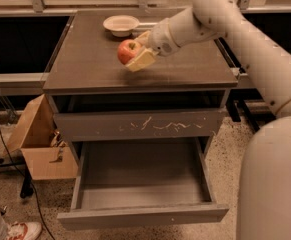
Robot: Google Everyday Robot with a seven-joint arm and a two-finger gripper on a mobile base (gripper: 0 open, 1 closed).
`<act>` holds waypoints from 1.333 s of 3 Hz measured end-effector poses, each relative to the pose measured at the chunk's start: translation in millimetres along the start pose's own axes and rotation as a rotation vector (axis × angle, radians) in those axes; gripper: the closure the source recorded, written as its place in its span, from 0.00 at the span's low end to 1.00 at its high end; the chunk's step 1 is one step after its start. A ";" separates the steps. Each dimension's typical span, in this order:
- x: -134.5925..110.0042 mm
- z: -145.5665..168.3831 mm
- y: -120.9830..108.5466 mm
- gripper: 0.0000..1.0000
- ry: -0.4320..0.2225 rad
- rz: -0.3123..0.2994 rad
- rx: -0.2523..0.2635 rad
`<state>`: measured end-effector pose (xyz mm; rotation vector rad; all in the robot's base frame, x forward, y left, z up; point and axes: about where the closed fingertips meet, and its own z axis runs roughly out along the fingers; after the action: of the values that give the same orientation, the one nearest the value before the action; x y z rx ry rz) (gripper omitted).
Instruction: Pick apple from middle drawer and place on counter
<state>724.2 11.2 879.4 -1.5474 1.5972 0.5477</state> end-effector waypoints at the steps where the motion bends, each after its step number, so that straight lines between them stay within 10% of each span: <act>1: -31.2 45.1 -2.9 1.00 0.021 -0.007 -0.056; 3: -48.1 115.0 -0.8 1.00 0.162 0.074 -0.097; 4: -49.5 135.4 0.1 0.82 0.197 0.107 -0.119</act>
Offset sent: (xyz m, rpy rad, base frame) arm 0.0332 0.1358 -0.0166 -0.1616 0.1564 -0.0134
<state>753.9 147.3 842.3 -1.6522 1.8339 0.5721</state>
